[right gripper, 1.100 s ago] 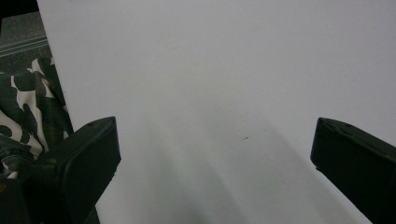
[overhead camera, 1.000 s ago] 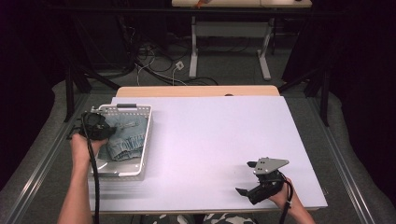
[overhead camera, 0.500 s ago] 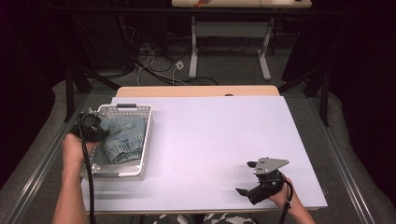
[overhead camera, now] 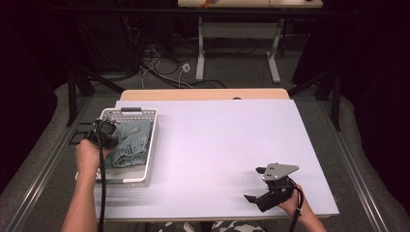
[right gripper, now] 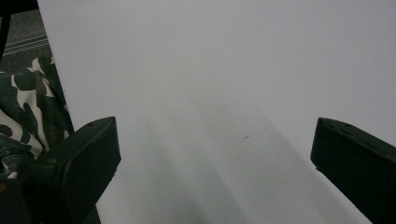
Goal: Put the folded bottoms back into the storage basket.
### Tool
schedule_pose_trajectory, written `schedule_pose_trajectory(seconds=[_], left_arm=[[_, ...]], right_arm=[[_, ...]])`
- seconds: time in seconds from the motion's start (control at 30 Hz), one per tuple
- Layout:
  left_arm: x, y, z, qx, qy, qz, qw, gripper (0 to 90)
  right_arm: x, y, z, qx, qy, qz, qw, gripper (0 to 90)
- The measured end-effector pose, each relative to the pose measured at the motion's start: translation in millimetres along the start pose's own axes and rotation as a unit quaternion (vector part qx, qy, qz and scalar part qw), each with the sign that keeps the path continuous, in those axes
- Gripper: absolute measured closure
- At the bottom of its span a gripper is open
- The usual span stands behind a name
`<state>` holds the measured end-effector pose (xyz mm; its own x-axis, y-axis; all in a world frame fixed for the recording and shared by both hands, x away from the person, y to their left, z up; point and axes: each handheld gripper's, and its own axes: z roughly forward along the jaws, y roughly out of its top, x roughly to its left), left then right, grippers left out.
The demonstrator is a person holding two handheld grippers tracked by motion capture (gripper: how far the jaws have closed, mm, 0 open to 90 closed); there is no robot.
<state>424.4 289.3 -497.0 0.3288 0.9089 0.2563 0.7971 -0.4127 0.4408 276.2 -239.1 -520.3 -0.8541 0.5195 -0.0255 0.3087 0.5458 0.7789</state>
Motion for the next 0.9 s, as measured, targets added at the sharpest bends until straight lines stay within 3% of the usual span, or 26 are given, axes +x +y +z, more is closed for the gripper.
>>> schedule_pose_trajectory(seconds=[0.47,0.7,0.8,0.9], left_arm=[[0.1,-1.8,8.6,-0.023,-0.002,-0.004,0.9997,77.1],[3.0,-3.6,9.2,-0.028,-0.004,-0.026,0.9992,73.8],[3.9,-3.7,8.8,-0.028,-0.007,-0.033,0.9991,68.7],[4.2,-3.3,9.4,-0.021,-0.009,-0.044,0.9988,53.2]], right_arm=[[1.2,0.2,-0.4,-0.001,0.002,-0.003,1.0,0.9],[1.7,0.9,0.5,0.003,0.002,-0.003,1.0,1.0],[1.0,0.5,0.4,0.002,0.001,-0.003,1.0,0.9],[0.8,0.3,0.2,0.003,0.001,-0.003,1.0,0.9]])
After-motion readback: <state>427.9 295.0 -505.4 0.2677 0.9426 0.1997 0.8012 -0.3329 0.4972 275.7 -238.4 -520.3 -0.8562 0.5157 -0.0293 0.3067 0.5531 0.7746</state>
